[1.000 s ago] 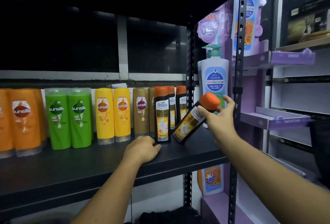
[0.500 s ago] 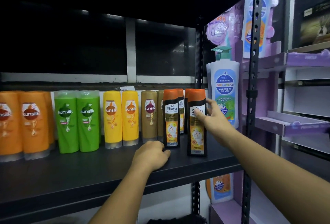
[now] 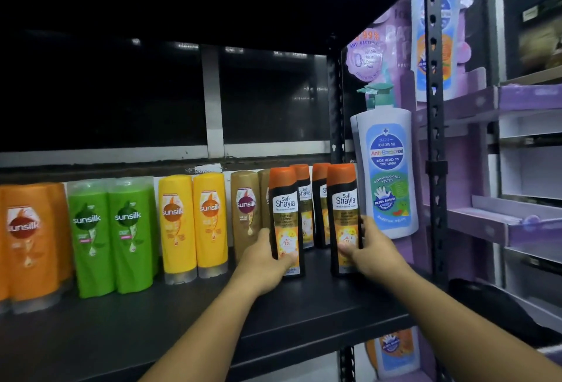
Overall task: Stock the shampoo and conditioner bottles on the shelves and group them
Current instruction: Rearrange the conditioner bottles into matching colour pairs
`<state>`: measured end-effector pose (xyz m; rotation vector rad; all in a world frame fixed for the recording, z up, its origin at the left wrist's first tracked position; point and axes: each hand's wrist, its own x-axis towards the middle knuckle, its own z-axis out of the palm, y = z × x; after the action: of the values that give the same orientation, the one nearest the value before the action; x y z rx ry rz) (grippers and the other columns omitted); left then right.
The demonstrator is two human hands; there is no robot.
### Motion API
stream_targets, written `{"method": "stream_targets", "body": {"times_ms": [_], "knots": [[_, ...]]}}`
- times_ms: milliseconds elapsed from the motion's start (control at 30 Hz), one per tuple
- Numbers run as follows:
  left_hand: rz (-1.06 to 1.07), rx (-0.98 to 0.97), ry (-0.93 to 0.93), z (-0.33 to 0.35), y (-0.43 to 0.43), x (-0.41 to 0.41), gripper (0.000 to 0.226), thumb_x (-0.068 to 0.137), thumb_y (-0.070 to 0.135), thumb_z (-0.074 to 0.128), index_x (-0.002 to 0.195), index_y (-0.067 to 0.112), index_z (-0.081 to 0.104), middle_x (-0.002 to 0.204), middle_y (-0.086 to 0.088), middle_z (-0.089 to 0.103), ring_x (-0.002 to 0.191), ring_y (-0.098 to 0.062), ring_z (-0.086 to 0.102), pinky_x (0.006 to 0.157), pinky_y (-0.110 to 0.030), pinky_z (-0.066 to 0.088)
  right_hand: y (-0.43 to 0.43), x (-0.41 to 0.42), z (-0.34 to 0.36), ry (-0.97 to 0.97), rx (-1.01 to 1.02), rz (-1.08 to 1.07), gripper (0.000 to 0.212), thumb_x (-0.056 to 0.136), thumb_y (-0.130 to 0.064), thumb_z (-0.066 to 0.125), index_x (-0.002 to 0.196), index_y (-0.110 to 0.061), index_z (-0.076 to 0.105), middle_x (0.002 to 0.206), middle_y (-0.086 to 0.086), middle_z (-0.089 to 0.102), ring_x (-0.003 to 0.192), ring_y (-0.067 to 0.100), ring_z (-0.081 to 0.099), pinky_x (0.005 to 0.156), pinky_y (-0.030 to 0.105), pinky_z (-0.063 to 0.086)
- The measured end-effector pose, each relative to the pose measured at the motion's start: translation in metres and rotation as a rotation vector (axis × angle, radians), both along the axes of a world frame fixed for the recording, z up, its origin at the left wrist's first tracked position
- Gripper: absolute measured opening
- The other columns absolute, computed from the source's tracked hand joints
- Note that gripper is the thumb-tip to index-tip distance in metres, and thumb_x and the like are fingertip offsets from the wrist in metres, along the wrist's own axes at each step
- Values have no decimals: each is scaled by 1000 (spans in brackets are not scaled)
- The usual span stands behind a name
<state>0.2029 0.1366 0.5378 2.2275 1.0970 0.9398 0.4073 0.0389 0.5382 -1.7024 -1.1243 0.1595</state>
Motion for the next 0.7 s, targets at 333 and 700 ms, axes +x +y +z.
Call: {"method": "stream_targets", "body": {"times_ms": [333,700], "knots": [[55,134,163,1,28,59,48,94,39,71,123,25,35,126,1,62,111,-18,61,91,-35,52,56,42,7,-62,-119,-81,39,91,-16,67,117,-20,37,112,8,63,105,31,63,97,49,50],[125,164,106,-13,52,109,46,97,38,65,126,19,35,122,-4,65,109,-26,64,91,-43,55,68,60,-12,-43,10,16,39,94,-11,64,122,-29,44,104,-4,65,97,19,61,84,33,47]]}}
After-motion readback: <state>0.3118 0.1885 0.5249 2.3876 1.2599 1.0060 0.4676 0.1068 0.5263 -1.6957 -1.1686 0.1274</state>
